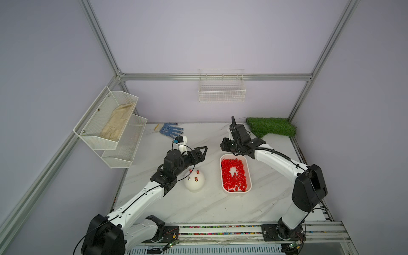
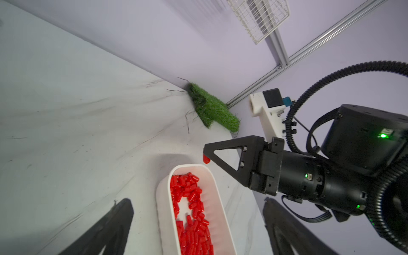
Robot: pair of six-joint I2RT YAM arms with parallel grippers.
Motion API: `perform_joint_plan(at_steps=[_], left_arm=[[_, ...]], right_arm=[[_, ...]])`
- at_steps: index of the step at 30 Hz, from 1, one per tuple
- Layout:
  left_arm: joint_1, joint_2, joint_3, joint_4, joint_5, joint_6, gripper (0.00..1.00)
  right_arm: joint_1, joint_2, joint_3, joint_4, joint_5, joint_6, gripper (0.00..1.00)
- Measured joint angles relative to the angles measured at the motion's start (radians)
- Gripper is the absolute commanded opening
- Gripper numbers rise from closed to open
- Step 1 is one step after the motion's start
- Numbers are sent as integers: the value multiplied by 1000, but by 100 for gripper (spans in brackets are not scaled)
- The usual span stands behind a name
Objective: Cover the protruding screws with screw protection sleeves
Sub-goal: Pick up the screw protection sleeve from the storage box.
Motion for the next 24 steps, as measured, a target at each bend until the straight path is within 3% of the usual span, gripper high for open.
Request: perform_joint_plan(at_steps=[3,8,11,19,24], left_arm=[[-17,58,-8,148,5,-59,87],[-28,178,-39,389,17,-165,64],[-29,248,-43,509,29,-226,58],[-29,441,-43,849,80,-394,58],[-28,481,-43,934,83,-444,54]], right_arm=[[0,-2,2,56,-11,41,16],[0,-3,3,140,-19,111,16],[0,-4,3,188,-26,151,16],[0,-5,3,283,-66,223,16],[0,-6,1,325,-86,253,16]])
